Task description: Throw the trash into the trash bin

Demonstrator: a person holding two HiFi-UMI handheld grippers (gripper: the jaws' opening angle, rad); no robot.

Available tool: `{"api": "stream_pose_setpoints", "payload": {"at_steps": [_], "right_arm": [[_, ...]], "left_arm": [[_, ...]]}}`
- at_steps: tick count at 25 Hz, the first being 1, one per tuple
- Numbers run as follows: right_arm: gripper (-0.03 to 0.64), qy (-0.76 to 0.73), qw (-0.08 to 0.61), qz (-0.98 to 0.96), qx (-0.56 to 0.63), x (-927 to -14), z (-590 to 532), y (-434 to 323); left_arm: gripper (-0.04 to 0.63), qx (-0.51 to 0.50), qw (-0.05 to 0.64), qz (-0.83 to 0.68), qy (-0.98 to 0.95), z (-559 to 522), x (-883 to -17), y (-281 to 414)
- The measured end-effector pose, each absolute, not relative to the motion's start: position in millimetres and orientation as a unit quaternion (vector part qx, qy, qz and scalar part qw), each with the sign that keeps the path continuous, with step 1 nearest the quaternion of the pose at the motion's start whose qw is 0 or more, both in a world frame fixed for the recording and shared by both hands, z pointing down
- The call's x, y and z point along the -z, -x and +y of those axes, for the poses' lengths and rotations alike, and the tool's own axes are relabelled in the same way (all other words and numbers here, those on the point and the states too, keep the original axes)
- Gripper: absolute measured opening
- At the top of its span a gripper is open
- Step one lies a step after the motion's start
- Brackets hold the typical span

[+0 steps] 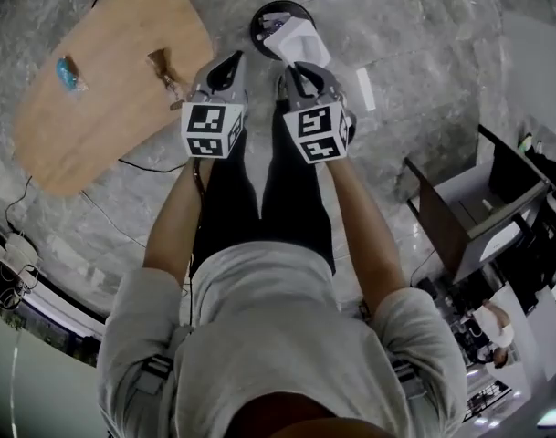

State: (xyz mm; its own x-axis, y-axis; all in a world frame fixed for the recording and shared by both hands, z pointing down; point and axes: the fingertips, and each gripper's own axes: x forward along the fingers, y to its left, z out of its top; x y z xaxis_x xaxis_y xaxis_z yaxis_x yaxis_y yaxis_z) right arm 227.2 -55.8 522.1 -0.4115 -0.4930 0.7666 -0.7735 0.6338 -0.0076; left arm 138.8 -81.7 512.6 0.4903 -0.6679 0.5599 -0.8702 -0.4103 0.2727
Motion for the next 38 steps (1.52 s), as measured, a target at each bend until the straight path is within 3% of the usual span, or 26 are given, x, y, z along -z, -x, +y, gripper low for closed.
{"api": "stream_pose_setpoints", "payload": {"at_steps": [16,38], "right_arm": [[0.038,-0.264,0.418,-0.846,-0.201,-743,-88,-279],[0.038,-0.201,0.481,-0.826,-0.215,-930,-105,-244]], "left_arm": [[0.018,-0.218,0.342,-0.527,-0.747,-95,-732,-195],[0.018,-0.218,0.36,-0.523,-0.741,-90,-896,-189]]}}
